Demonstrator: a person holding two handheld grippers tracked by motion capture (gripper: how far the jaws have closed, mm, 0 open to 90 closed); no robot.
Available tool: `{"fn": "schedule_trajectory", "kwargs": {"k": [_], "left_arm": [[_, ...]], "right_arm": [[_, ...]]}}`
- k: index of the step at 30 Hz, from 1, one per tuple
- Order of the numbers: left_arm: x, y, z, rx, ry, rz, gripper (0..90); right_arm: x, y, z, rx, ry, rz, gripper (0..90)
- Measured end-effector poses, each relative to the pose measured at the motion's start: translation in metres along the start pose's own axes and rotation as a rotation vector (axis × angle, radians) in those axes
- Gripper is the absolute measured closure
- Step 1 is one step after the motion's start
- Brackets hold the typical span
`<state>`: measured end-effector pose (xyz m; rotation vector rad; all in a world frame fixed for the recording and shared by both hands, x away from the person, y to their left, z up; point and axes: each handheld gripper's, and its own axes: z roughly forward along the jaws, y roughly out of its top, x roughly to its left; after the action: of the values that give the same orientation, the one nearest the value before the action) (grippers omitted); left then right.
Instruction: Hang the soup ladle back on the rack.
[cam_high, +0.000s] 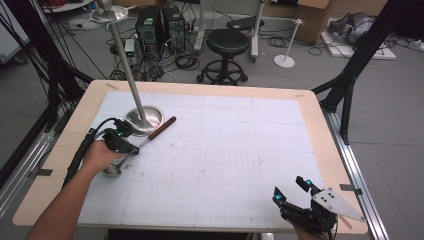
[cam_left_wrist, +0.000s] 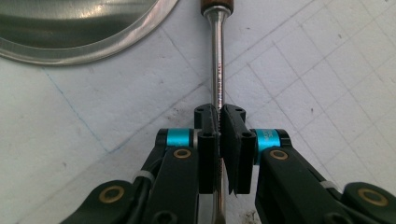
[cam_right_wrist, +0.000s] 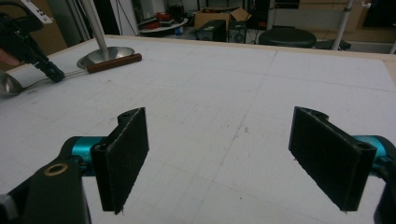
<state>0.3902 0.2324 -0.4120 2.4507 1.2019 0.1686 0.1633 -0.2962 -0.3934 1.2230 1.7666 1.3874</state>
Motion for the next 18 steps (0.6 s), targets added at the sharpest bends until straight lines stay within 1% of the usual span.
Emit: {"fn": "schedule_trajectory", "kwargs": {"k": [2,5,7,10,12,13,15,16,17,18], "left_arm": [[0.0,-0.001,-0.002,0.001,-0.002,0.006,84.3],[0.0,-0.002,-0.006,-0.019,0.003,0.008,84.4],[-0.001,-0.003,-0.008,-0.035,0.004,0.016,84.5],[-0.002,-0.005,-0.012,-0.064,0.0,0.012,84.5],[-0.003,-0.008,-0.016,-0.094,-0.003,0.009,84.5],[-0.003,-0.01,-0.017,-0.099,-0.008,0.011,84.5],[-0.004,-0.013,-0.018,-0.105,0.0,0.013,84.5],[-0.004,-0.015,-0.02,-0.121,0.0,0.003,84.5],[-0.005,-0.016,-0.021,-0.123,0.0,0.002,84.4],[-0.006,-0.017,-0.023,-0.13,0.007,0.008,84.4]], "right_arm": [[0.0,0.0,0.0,-0.002,0.0,-0.001,18.8],[0.001,0.001,0.0,-0.003,-0.001,0.003,18.8],[0.001,0.001,0.0,-0.005,0.001,0.003,18.8],[0.001,0.001,0.0,-0.005,0.001,0.004,18.8],[0.001,0.001,-0.001,-0.005,0.0,0.009,18.8],[0.002,0.001,-0.001,-0.005,0.001,0.011,18.8],[0.002,0.001,-0.001,-0.007,0.002,0.011,18.8],[0.002,0.001,0.0,-0.008,0.002,0.009,18.8],[0.002,0.001,0.0,-0.008,0.004,0.006,18.8],[0.002,0.001,0.0,-0.009,0.004,0.006,18.8]]}}
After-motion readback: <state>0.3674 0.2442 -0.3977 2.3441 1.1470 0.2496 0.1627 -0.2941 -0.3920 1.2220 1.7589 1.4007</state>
